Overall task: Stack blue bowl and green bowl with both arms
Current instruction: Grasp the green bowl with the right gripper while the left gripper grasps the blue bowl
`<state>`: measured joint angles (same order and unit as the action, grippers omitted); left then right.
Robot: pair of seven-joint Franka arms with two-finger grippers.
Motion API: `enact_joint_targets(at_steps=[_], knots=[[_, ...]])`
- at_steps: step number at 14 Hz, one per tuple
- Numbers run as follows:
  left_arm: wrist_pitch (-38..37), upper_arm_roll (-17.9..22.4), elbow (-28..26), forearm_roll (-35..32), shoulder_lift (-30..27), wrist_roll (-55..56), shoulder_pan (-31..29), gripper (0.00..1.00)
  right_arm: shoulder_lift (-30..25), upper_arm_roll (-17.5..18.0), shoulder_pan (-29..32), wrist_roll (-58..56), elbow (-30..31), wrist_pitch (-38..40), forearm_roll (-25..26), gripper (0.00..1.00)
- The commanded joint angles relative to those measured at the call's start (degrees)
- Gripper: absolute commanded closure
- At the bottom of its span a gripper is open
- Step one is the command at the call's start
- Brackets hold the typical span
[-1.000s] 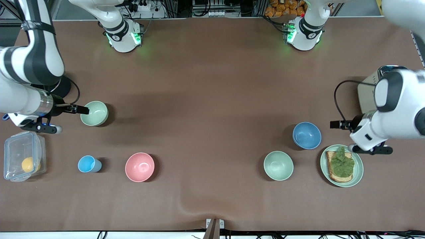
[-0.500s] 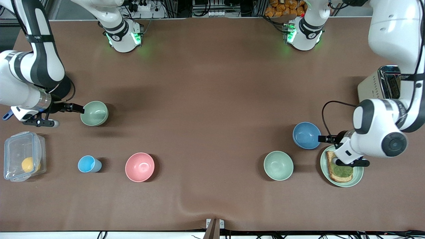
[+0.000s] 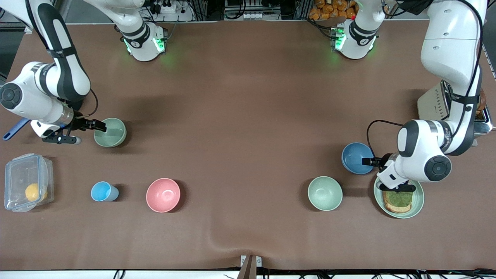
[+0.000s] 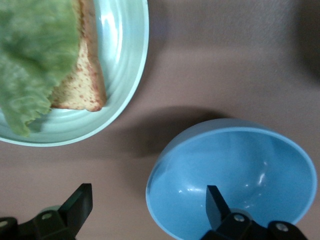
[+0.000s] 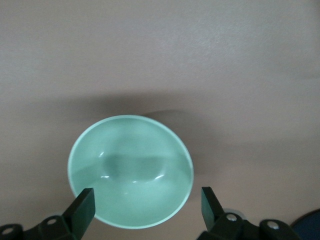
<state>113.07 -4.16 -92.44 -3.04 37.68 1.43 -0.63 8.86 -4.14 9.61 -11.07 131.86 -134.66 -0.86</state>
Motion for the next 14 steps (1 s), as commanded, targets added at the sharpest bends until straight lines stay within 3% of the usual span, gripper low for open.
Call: enact_joint_targets(at_steps=[1,3,5,7,9,10,12,13,14], knots=[[1.89,-0.14,-2.04,-1.18,-0.41,1.04,0.01,0.00,2.56,0.80,3.74,-3.78,0.93,-4.19,-0.01,0.11],[1.89,-0.14,-2.04,-1.18,-0.23,1.04,0.10,0.00,3.88,0.89,4.62,-3.87,1.11,-6.22,-0.10,0.17],[1.89,-0.14,-2.13,-1.18,0.03,1.04,0.19,0.00,4.32,0.98,4.63,-3.87,1.11,-6.32,-0.37,0.35],[1.89,-0.14,-2.13,-1.18,0.12,1.04,0.36,0.00,5.55,0.98,4.80,-3.79,1.20,-7.80,-0.45,0.43],[1.89,-0.14,-2.13,-1.10,0.12,1.04,0.45,0.00,5.82,0.98,4.54,-3.87,2.69,-9.73,-1.42,0.64],[1.89,-0.14,-2.13,-1.10,0.12,1.12,0.45,0.12,5.82,0.98,4.54,-3.87,2.87,-9.92,-1.51,0.72],[1.89,-0.14,-2.04,-1.01,0.12,1.38,0.45,0.57,5.91,0.98,4.54,-3.87,2.87,-9.92,-1.51,0.85],[1.89,-0.14,-2.04,-1.01,0.12,1.65,0.37,0.69,5.73,1.07,4.54,-3.79,2.87,-9.66,-1.51,0.98],[1.89,-0.14,-2.04,-0.92,0.03,1.74,0.28,0.78,4.95,1.15,4.45,-3.70,2.78,-8.79,-1.51,1.00]])
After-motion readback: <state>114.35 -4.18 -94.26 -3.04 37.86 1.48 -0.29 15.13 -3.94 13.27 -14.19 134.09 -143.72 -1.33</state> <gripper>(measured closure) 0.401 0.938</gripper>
